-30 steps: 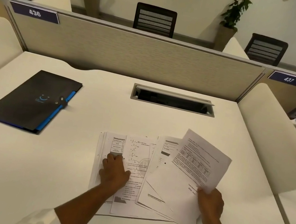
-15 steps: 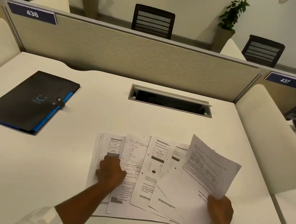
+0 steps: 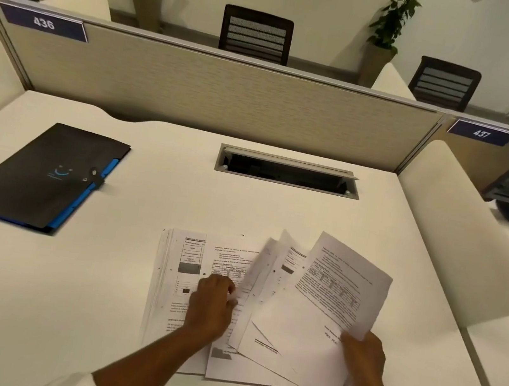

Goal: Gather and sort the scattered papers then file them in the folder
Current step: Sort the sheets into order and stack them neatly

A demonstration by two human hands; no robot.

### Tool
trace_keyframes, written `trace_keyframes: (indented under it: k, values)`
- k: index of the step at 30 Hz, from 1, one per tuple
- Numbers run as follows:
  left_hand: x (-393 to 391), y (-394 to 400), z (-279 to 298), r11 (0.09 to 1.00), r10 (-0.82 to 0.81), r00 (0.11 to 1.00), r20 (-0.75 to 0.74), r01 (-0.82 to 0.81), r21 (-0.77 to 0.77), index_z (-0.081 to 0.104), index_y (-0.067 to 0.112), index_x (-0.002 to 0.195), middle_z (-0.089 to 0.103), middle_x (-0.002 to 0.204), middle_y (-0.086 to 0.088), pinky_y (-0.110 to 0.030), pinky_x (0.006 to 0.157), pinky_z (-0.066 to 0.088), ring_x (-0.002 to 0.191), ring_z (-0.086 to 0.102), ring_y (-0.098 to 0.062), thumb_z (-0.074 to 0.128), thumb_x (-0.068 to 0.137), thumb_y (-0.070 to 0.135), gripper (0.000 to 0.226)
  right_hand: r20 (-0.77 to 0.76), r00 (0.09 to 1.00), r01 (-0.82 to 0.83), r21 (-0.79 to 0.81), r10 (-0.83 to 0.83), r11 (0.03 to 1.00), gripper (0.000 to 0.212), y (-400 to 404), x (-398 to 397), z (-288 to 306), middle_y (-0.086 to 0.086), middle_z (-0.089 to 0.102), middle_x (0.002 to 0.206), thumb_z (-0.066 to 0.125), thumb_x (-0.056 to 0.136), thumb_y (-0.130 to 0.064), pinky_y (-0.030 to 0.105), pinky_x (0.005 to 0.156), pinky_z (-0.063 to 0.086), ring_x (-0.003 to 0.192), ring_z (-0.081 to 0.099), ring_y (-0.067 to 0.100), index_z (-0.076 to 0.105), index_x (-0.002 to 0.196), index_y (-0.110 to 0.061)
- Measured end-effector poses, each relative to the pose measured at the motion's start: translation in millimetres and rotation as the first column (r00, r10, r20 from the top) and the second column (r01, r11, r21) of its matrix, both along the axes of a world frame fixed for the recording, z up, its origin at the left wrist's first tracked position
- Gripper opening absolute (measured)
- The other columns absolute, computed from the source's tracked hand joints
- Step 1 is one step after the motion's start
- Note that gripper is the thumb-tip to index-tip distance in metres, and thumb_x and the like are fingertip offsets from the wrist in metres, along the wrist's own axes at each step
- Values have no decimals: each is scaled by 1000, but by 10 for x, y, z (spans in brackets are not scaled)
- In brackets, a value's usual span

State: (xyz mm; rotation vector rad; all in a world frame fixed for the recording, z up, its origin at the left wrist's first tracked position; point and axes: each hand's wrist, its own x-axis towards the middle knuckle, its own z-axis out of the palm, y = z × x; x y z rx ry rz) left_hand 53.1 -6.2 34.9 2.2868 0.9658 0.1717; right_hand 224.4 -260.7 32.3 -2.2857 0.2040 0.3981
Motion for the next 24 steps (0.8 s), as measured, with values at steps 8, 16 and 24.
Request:
trace_keyframes:
  k: [8,16,24]
  values:
    - [-108,143,-3,990,139,982,-128,-138,15,54,32,123,33,150,-7,-40,109,37,139,26,-28,62,92,39,33,30,990,-133,-58,135,989,32,190,-103,17,14,70,120,61,94,-15,41,90,52,109,63,39,65,125,-9]
    - [-69,297,109,941,228,969,91,-196,-275,71,19,105,50,131,-9,-21,99,41,123,52,-24,61,89,-3,30,10,958,-284,-69,285,956,33,523,-253,113,11,69,124,59,94,-13,37,90,51,110,63,33,64,127,-11]
    - [-423,510,-8,917,399,914,-74,-398,27,52,22,132,45,140,-5,-39,100,43,128,37,-28,61,92,23,41,-53,961,-276,-79,272,958,64,790,-325,176,10,66,131,73,89,-28,42,98,51,118,63,32,41,142,-11]
